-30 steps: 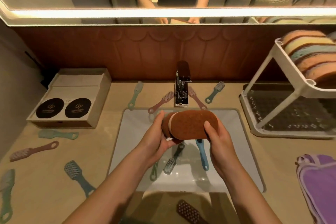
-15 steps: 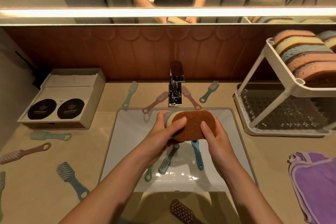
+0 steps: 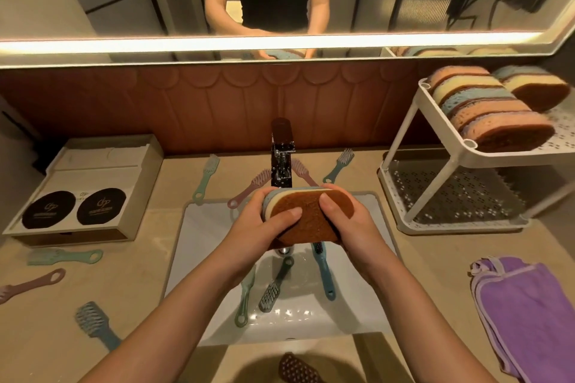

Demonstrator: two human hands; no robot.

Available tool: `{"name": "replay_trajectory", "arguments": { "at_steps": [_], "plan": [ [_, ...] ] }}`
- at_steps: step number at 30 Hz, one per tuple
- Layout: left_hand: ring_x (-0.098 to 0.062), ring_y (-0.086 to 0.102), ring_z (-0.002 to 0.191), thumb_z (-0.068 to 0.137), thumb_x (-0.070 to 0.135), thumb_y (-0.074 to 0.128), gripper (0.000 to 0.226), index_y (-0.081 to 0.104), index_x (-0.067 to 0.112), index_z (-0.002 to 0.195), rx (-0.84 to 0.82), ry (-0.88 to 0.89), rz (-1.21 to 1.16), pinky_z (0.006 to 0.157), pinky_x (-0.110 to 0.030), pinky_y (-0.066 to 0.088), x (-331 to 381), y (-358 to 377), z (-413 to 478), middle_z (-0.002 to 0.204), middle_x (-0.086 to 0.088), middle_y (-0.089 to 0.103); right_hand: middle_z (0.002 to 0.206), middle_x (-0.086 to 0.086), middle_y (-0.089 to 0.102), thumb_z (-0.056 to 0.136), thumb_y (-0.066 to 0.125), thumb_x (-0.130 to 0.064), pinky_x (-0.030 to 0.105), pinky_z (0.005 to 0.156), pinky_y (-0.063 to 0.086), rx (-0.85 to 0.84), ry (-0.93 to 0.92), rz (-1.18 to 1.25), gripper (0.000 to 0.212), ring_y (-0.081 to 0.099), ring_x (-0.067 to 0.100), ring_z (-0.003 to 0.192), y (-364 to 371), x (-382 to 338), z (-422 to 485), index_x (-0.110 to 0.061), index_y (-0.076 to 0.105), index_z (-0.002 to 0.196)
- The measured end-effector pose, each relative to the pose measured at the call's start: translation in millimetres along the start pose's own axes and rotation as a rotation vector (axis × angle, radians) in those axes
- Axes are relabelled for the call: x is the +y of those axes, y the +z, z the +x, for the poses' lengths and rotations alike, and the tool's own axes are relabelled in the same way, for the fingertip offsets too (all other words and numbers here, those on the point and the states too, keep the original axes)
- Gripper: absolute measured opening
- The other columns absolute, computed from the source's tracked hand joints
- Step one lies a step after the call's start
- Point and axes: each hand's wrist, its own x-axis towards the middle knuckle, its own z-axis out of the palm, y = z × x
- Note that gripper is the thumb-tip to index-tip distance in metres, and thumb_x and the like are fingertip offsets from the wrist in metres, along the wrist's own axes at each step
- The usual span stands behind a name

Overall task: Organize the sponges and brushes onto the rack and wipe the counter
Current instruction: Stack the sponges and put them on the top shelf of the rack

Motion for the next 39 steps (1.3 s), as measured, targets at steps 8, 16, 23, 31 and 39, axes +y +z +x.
{"name": "replay_trajectory", "arguments": {
  "at_steps": [8, 16, 23, 31, 39],
  "plan": [
    [-0.005, 0.055, 0.085, 0.089, 0.017, 0.060, 0.023, 0.054, 0.015, 0.111, 0.165, 0.229, 0.295, 0.071, -0.018, 0.048, 32.7, 17.3, 18.8, 0.094, 0.005, 0.057, 0.084, -0.012, 0.063, 0.088, 0.061, -0.027, 0.010, 0.070, 0.047, 0.129, -0.359, -0.287, 0.005, 0.059, -0.005, 0.079, 0.3, -29.4, 20.8, -0.032, 0.059, 0.089],
    [-0.010, 0.053, 0.089, 0.086, 0.018, 0.064, 0.029, 0.051, 0.014, 0.112, 0.233, 0.467, 0.554, 0.072, -0.017, 0.040, 79.2, 41.6, 49.5, 0.097, 0.004, 0.055, 0.090, -0.015, 0.058, 0.089, 0.058, -0.035, 0.018, 0.079, 0.046, 0.177, -0.480, -0.431, 0.019, 0.057, 0.002, 0.090, -31.9, -75.0, 46.1, -0.025, 0.054, 0.104],
    [-0.008, 0.058, 0.097, 0.080, 0.037, 0.067, 0.041, 0.054, 0.021, 0.116, 0.098, 0.573, 0.634, 0.077, -0.018, 0.048, 127.3, 69.2, 70.6, 0.107, 0.006, 0.060, 0.124, -0.004, 0.046, 0.088, 0.052, -0.049, 0.034, 0.098, 0.048, -0.064, -0.246, -0.347, 0.053, 0.051, 0.012, 0.112, -93.9, -135.2, 50.3, -0.030, 0.036, 0.134],
    [-0.009, 0.057, 0.095, 0.079, 0.037, 0.069, 0.054, 0.048, 0.017, 0.123, 0.002, 0.698, 0.661, 0.072, -0.014, 0.048, 171.1, 145.4, 94.9, 0.107, 0.005, 0.056, 0.112, 0.000, 0.052, 0.092, 0.052, -0.032, 0.027, 0.080, 0.053, -0.021, -0.157, 0.031, 0.038, 0.053, 0.016, 0.102, -165.8, -174.9, 43.4, -0.027, 0.047, 0.129],
    [-0.012, 0.047, 0.107, 0.073, 0.031, 0.076, 0.065, 0.042, 0.017, 0.127, -0.033, 0.849, 0.702, 0.092, -0.028, 0.045, 180.6, 239.3, 125.9, 0.119, -0.001, 0.048, 0.115, 0.013, 0.065, 0.088, 0.058, -0.034, 0.034, 0.084, 0.051, 0.295, -0.131, 0.462, 0.036, 0.062, 0.023, 0.106, -237.2, -182.9, 57.4, -0.014, 0.056, 0.118]
  ]
}}
